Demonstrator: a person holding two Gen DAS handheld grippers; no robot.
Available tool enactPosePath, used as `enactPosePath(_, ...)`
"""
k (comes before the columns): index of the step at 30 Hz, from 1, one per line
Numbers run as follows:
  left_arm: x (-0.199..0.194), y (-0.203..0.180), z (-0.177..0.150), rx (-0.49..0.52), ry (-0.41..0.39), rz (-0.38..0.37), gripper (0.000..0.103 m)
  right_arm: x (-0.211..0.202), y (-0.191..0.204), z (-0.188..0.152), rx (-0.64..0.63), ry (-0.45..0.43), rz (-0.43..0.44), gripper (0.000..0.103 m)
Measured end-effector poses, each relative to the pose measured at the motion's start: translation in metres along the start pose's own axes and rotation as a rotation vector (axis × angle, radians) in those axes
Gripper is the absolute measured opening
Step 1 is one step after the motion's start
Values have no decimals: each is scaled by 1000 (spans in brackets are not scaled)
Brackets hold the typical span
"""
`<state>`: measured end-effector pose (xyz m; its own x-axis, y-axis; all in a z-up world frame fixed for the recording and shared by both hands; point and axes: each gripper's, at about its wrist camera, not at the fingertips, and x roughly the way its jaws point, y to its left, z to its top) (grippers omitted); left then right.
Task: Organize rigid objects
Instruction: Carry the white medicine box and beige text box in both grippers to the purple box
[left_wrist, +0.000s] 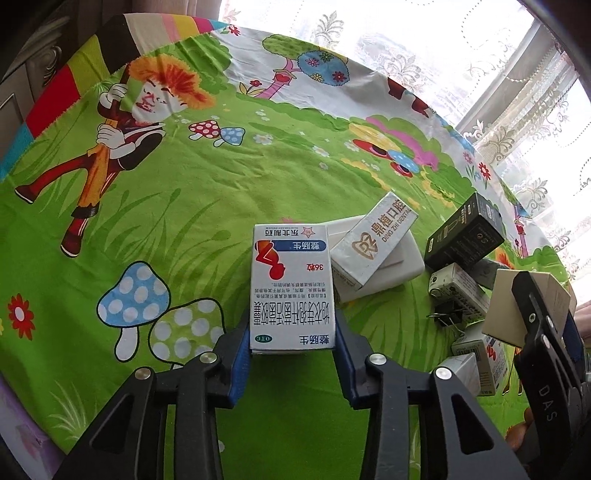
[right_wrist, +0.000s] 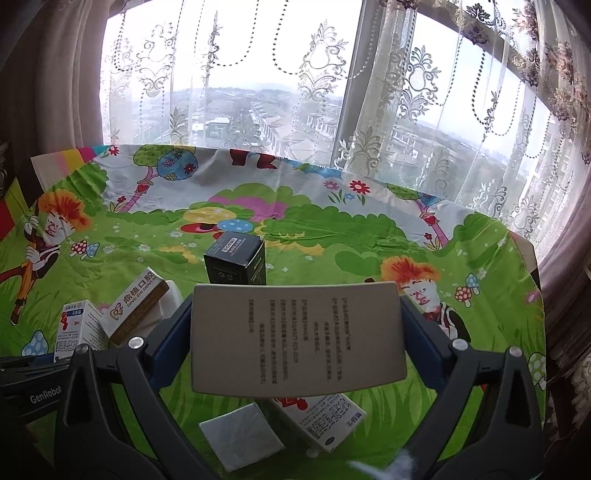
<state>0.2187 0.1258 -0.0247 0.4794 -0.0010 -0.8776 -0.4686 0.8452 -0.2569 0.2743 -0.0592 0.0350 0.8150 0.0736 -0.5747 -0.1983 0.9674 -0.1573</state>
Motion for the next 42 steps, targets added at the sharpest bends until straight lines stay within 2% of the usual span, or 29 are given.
enactPosePath(10, -19, 37, -15, -89, -33, -73, 41, -14, 11, 1, -7, -6, 54, 101)
enactPosePath(17, -38, 66, -33, -155, -51, -74, 41, -30, 32, -3, -33, 2, 135, 101)
enactPosePath(28, -83, 121, -62, -247, -100, -79, 41, -75, 100, -23, -125, 55, 363, 101)
enactPosePath(36, -115, 197, -90, -368, -152, -36, 41, -112, 155, -43, -212, 129, 540, 101)
enactPosePath(42, -124, 256, -115, -475, -167, 5, 41, -141, 195, -58, -290, 166, 625, 101)
